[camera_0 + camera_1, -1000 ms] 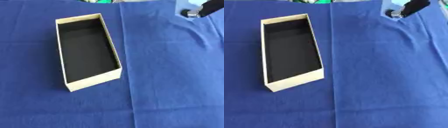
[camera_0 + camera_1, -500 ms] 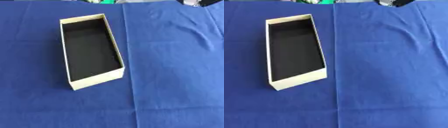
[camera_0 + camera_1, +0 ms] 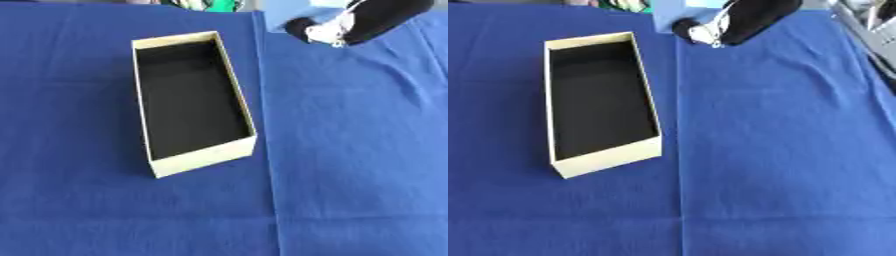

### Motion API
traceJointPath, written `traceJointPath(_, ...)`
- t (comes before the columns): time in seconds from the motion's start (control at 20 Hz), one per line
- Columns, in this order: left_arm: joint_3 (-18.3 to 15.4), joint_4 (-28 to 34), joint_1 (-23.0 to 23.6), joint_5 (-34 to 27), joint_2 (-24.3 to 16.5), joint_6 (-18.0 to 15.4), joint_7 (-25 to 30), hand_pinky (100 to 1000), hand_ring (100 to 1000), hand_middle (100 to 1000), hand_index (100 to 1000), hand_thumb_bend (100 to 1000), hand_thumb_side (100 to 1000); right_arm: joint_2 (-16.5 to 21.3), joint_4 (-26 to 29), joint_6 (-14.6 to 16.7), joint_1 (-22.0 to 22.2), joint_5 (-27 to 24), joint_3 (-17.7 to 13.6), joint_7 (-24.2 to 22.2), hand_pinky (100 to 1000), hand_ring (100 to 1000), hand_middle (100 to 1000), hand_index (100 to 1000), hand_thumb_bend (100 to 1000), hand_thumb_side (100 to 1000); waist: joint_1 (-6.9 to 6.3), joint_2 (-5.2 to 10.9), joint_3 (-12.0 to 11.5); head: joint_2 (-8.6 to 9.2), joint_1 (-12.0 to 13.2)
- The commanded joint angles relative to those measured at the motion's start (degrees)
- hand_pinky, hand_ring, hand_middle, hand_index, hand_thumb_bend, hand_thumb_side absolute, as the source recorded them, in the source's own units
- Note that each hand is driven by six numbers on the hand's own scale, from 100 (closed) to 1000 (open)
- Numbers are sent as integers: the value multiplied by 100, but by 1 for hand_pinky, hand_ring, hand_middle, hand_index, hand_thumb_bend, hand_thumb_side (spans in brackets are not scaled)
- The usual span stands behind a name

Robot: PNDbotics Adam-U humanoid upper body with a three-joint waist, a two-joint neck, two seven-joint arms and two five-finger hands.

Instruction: Pick up objects on the table and place them in the box.

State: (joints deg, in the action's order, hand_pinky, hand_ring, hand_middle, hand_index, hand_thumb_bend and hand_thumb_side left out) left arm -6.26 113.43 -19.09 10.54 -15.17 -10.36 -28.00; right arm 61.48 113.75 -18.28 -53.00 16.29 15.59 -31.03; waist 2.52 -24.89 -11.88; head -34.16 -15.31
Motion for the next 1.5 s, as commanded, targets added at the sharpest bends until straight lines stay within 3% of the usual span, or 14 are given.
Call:
traceJointPath(0.05, -4, 116, -58, -16, -109, -6, 23, 556, 666, 622, 736, 100, 744, -89, 84, -154, -223, -25, 190, -245, 634, 693, 465, 509, 100, 327, 89, 263, -29, -44, -38)
traceJointPath(0.4, 9, 116, -86, -43, -102, -7, 34, 557, 666, 622, 736, 100, 743, -485, 84, -696, -502, 70, 588, -636, 636, 692, 464, 509, 100, 314, 164, 370, -119, -62, -62)
traceJointPath(0.75, 30, 116, -92, -67, -85, 2, 59, 557, 666, 622, 736, 100, 745, -930, -205, -984, -847, 132, 868, -788, 631, 681, 464, 511, 100, 306, 215, 419, -174, -88, -131)
traceJointPath(1.5, 27, 116, -86, -87, -41, 2, 70, 558, 667, 618, 736, 100, 747, -1636, -1630, -627, -1145, 713, 1431, -1116, 628, 688, 482, 531, 100, 318, 226, 350, -222, -229, -260)
